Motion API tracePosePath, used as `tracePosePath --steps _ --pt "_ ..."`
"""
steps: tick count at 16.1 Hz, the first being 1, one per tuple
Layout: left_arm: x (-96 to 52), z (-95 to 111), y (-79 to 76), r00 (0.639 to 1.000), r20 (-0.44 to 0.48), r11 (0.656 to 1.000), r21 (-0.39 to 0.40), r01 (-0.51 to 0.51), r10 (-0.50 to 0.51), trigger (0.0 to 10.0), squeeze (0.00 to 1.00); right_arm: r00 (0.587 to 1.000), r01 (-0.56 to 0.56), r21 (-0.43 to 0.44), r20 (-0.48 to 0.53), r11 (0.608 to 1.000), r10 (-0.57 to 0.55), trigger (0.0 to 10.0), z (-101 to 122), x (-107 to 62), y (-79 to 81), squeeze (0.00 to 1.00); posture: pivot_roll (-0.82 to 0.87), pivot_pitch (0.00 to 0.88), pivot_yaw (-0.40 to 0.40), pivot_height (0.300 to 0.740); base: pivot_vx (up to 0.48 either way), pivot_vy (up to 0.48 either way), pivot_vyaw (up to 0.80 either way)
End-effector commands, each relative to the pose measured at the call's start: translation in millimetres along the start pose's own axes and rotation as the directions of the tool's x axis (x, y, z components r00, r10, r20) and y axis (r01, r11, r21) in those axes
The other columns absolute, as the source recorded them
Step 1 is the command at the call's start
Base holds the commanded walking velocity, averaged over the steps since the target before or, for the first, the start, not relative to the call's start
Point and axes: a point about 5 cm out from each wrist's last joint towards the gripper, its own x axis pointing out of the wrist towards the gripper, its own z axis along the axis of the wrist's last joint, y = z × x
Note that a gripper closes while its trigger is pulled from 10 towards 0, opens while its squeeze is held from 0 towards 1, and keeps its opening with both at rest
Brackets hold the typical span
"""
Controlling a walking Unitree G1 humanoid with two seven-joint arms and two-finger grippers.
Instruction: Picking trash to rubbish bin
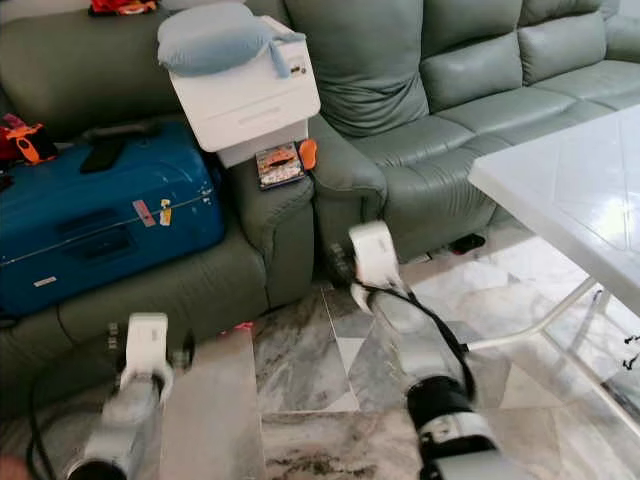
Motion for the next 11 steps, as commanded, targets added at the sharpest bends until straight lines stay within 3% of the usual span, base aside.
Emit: tracePosePath --steps 1,2,4,5,8,11 --pt "-5.3 -24.1 12.0 0.996 -0.094 1.000 -0.005 -0.011 0.011 10.0 0.00 0.995 0.037 0.006 -0.096 0.999 -0.036 10.0 -24.3 -5.6 -2.9 0.00 0.00 0.016 0.052 0.740 0.000 0.000 0.00" --pt "-10.3 -41.2 16.4 0.986 -0.168 0.999 -0.047 -0.019 0.011 10.0 0.00 0.976 0.092 0.018 -0.202 0.996 -0.087 10.0 -50.1 -16.2 -10.6 0.00 0.00 0.014 0.052 0.740 0.000 0.000 0.00" --pt "-18.1 -60.6 15.1 0.966 -0.254 0.999 -0.042 0.026 -0.036 10.0 0.00 0.928 0.170 0.061 -0.347 0.984 -0.139 10.0 -84.2 -36.0 -20.5 0.00 0.00 0.011 0.051 0.740 0.000 0.000 0.00" --pt "-22.8 -71.2 16.3 0.951 -0.305 0.999 -0.021 0.042 -0.047 10.0 0.00 0.902 0.166 0.039 -0.410 0.985 -0.135 10.0 -100.6 -47.1 -21.6 0.00 0.00 0.008 0.052 0.740 0.000 0.000 0.00" --pt "-30.6 -87.2 23.6 0.918 -0.395 0.999 -0.015 0.033 -0.036 10.0 0.00 0.825 0.171 0.021 -0.549 0.985 -0.131 10.0 -137.0 -78.3 -25.1 0.00 0.01 0.004 0.054 0.740 0.000 0.000 0.00" --pt "-29.3 -85.3 22.9 0.921 -0.386 0.998 -0.050 0.038 -0.055 10.0 0.00 0.801 0.175 0.005 -0.582 0.985 -0.139 10.0 -147.9 -90.9 -29.2 0.00 0.01 0.004 0.052 0.740 0.000 0.000 0.00"
